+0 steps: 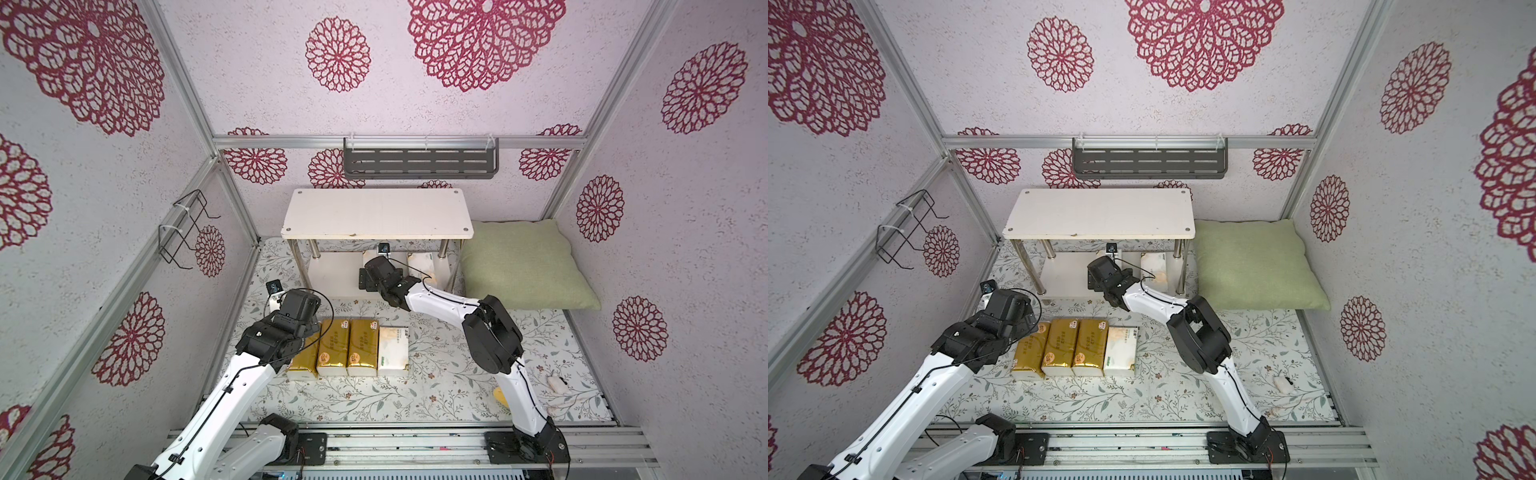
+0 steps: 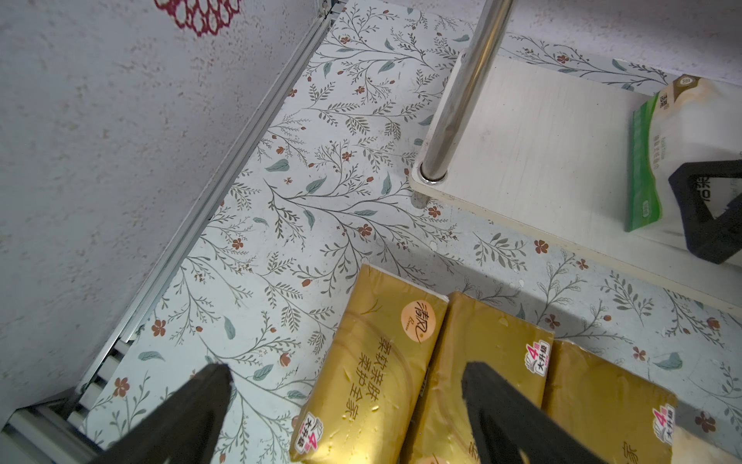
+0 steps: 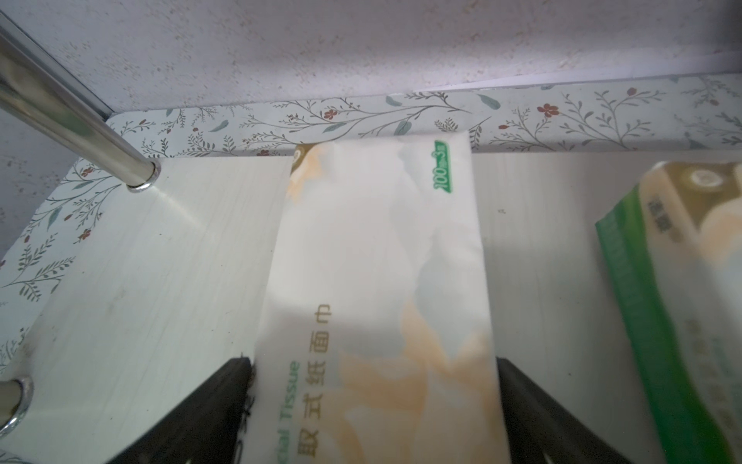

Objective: Place the tissue boxes on the shelf by color
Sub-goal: Place a box of tissues on the shelf.

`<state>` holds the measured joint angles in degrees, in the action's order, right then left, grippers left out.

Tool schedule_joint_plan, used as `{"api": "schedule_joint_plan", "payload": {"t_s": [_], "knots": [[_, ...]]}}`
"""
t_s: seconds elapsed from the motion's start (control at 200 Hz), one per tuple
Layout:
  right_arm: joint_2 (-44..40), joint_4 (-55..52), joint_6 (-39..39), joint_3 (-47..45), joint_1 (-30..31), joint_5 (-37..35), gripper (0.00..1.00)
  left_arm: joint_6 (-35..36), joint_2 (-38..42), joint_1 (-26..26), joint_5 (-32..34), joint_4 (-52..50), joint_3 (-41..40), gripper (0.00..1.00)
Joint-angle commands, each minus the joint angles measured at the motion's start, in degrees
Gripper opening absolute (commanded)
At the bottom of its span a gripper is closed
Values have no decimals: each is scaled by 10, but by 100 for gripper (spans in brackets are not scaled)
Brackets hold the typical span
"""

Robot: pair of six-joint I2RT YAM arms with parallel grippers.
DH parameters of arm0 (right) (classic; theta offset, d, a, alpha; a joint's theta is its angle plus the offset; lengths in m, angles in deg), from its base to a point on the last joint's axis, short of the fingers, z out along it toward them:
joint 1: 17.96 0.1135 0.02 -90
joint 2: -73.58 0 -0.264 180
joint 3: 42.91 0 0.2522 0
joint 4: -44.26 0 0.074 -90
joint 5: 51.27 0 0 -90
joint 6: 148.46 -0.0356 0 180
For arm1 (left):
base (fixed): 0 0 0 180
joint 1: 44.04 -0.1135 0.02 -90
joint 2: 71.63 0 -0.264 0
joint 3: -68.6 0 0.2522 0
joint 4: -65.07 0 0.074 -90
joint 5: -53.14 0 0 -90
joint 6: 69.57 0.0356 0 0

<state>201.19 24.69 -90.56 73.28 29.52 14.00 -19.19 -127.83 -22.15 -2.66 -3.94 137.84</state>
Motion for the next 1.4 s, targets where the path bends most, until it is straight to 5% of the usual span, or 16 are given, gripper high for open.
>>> {"api": "schedule_joint_plan", "payload": {"t_s": [0.0,0.685,1.396], "knots": [[-28,5,-9,-8,1,5,99,1,6,5,10,-5,-4,97],[-84,51,-24,-60,9,43,99,1,2,6,10,-4,0,97],[-169,65,8,-144,12,-6,99,-28,6,28,6,-13,1,97]]}}
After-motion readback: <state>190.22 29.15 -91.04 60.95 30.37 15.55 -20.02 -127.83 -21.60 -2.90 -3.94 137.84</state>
